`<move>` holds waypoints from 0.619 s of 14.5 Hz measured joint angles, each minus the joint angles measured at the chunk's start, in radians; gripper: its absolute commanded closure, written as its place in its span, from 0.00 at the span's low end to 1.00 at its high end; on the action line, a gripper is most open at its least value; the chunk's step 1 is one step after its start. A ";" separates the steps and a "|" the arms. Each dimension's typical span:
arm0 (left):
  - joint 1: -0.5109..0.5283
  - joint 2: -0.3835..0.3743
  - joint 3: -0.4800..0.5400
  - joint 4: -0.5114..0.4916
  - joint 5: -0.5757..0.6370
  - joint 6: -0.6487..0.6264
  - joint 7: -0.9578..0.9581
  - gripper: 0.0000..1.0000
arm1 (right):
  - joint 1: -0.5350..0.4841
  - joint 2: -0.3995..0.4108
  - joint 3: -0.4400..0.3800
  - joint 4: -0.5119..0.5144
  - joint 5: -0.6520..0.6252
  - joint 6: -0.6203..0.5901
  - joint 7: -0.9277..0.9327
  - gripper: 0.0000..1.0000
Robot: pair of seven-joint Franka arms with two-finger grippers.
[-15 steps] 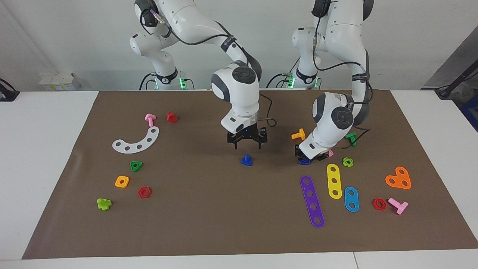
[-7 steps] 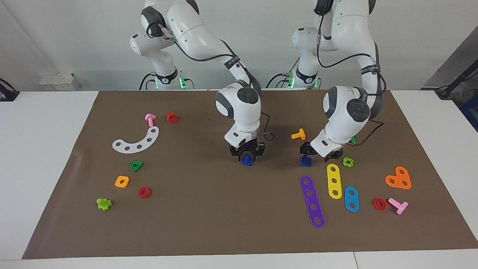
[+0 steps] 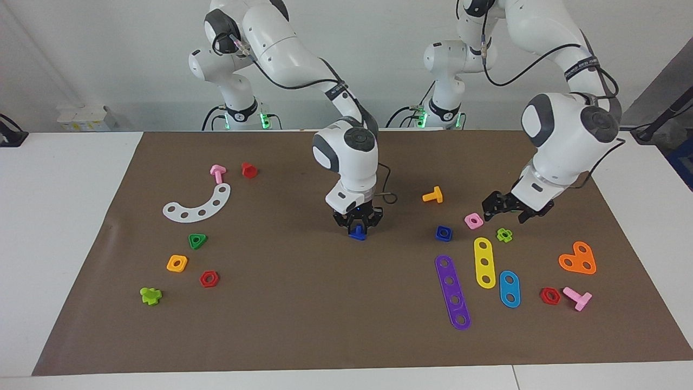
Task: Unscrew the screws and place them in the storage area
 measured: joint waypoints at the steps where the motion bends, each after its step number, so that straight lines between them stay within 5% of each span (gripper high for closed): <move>1: 0.000 -0.004 0.003 0.032 0.000 -0.044 -0.001 0.00 | 0.000 -0.001 0.000 0.003 0.000 0.000 0.000 0.59; 7: -0.004 -0.023 0.006 0.194 0.106 -0.267 -0.031 0.00 | 0.000 -0.003 0.000 0.007 0.000 0.002 0.000 0.59; 8: -0.004 -0.033 0.006 0.197 0.107 -0.282 -0.032 0.00 | 0.000 -0.003 0.000 0.007 -0.001 0.002 0.000 0.64; 9: -0.005 -0.044 0.006 0.197 0.107 -0.291 -0.032 0.00 | 0.000 -0.003 0.000 0.007 -0.001 0.002 0.000 0.99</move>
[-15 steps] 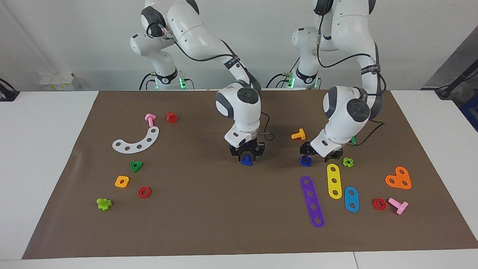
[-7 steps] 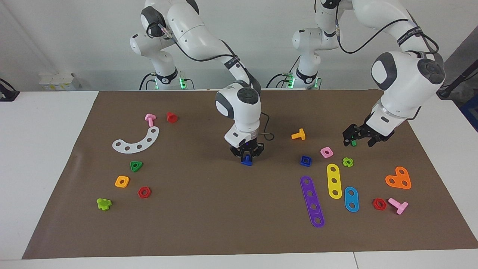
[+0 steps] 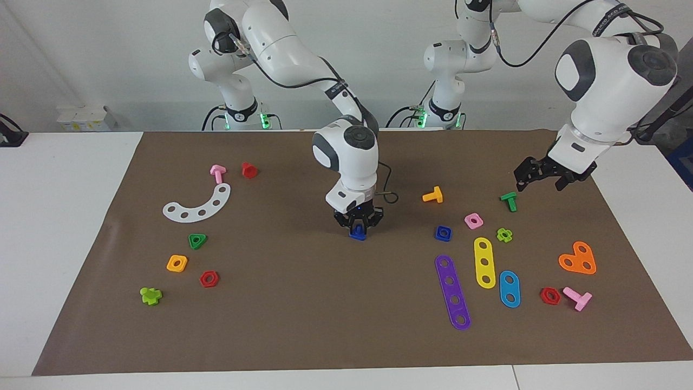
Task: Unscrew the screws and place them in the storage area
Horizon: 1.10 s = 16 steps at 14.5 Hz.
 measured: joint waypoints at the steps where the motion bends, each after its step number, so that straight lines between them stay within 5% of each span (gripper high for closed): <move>1: 0.000 -0.014 0.000 0.001 0.000 -0.007 -0.001 0.00 | 0.000 0.000 0.000 0.000 0.000 0.000 0.000 1.00; 10: 0.000 -0.098 -0.006 -0.055 0.001 -0.028 -0.026 0.00 | -0.025 -0.022 -0.006 0.019 0.000 -0.010 -0.005 1.00; 16: 0.000 -0.098 -0.008 -0.056 0.001 -0.014 -0.026 0.00 | -0.249 -0.211 -0.010 0.010 0.001 -0.178 -0.227 1.00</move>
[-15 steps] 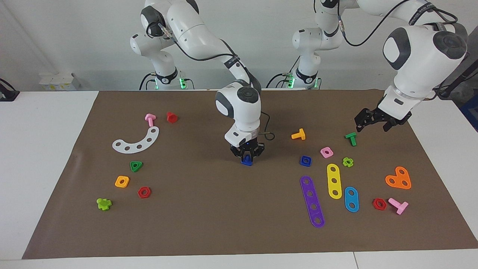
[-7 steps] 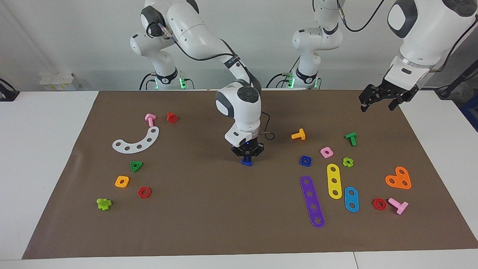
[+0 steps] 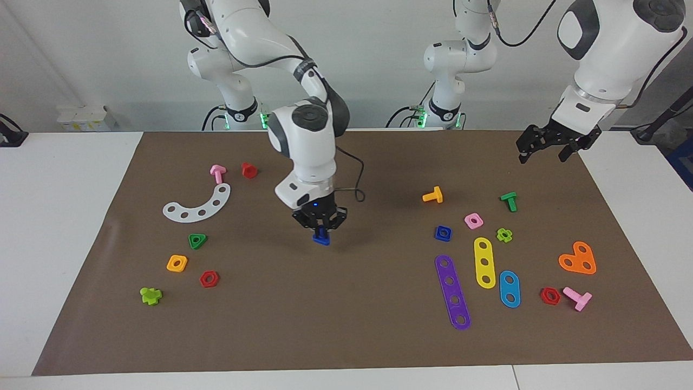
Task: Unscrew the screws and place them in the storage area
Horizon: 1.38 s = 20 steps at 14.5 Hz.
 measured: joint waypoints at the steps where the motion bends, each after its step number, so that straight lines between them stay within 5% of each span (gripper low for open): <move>1: 0.000 0.000 0.000 0.000 -0.003 0.004 0.000 0.00 | -0.048 -0.029 0.000 -0.018 0.008 -0.015 -0.057 1.00; 6: 0.000 0.000 0.001 0.000 -0.015 0.016 0.000 0.00 | -0.243 -0.101 0.000 -0.175 0.083 0.004 -0.334 1.00; 12: 0.000 0.000 -0.001 0.000 -0.016 0.021 0.000 0.00 | -0.318 -0.157 0.000 -0.464 0.120 0.237 -0.411 1.00; 20: -0.001 0.000 -0.004 -0.001 -0.019 0.024 0.000 0.00 | -0.351 -0.140 0.001 -0.517 0.120 0.329 -0.421 1.00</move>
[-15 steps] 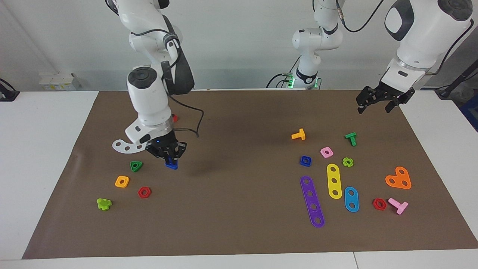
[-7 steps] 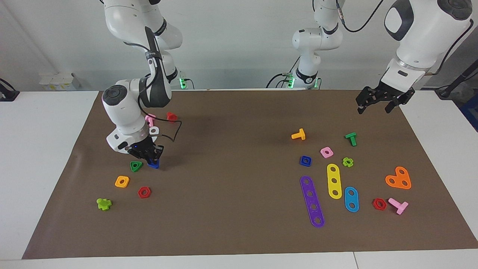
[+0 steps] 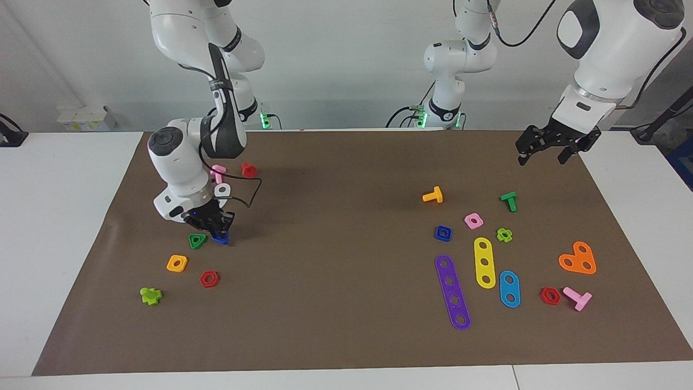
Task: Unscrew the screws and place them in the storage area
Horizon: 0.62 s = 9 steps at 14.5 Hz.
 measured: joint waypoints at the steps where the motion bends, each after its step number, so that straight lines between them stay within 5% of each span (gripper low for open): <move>1: 0.000 0.000 0.000 0.000 -0.001 0.001 0.000 0.00 | 0.000 0.004 0.000 0.000 0.000 0.004 0.000 0.83; 2: 0.000 0.000 0.000 0.000 -0.001 0.001 0.000 0.00 | 0.000 0.008 0.000 0.000 0.000 0.005 0.000 0.35; 3: 0.000 0.000 0.000 0.000 -0.003 0.002 0.000 0.00 | 0.000 0.010 0.000 0.000 0.000 0.005 0.000 0.00; 9: 0.000 0.000 0.003 0.000 -0.033 0.002 0.000 0.00 | 0.000 -0.005 0.000 0.055 0.000 -0.033 0.000 0.00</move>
